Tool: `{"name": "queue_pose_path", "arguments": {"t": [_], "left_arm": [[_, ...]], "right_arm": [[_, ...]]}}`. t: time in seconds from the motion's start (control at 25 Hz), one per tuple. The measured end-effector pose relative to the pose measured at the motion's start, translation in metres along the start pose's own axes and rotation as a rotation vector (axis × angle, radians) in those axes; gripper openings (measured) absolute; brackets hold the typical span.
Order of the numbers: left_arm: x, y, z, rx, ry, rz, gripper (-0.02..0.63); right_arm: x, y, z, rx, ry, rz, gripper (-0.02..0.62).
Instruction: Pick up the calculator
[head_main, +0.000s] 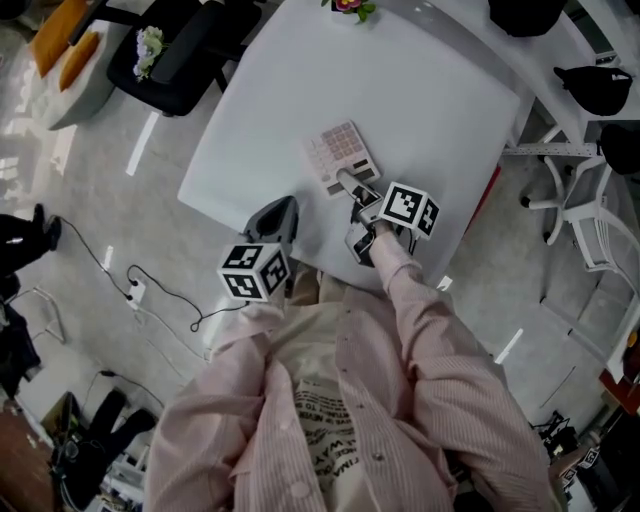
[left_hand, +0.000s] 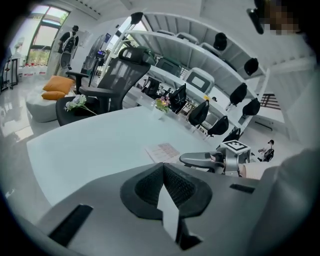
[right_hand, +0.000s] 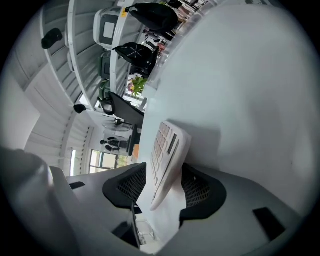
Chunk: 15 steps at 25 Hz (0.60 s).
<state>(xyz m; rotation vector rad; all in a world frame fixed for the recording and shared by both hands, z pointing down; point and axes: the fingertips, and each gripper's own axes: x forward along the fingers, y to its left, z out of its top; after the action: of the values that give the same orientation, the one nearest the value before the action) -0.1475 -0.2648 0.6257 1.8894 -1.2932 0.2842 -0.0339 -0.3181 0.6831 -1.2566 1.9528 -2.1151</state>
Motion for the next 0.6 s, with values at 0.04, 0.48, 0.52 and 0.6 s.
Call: {"name": "queue_pose_path", "arguments": {"t": [0.04, 0.48, 0.52, 0.6], "left_arm": [[0.001, 0.001, 0.001, 0.003, 0.004, -0.002, 0.0], [0.008, 0.008, 0.002, 0.003, 0.037, -0.013, 0.0], [0.008, 0.008, 0.002, 0.003, 0.039, -0.014, 0.0], [0.009, 0.008, 0.002, 0.002, 0.041, -0.017, 0.0]], "right_arm": [[0.001, -0.001, 0.0, 0.013, -0.004, -0.005, 0.212], [0.001, -0.013, 0.001, 0.155, -0.046, -0.023, 0.104], [0.001, -0.013, 0.001, 0.164, -0.051, -0.016, 0.101], [0.001, -0.014, 0.001, 0.186, -0.06, -0.006, 0.095]]}}
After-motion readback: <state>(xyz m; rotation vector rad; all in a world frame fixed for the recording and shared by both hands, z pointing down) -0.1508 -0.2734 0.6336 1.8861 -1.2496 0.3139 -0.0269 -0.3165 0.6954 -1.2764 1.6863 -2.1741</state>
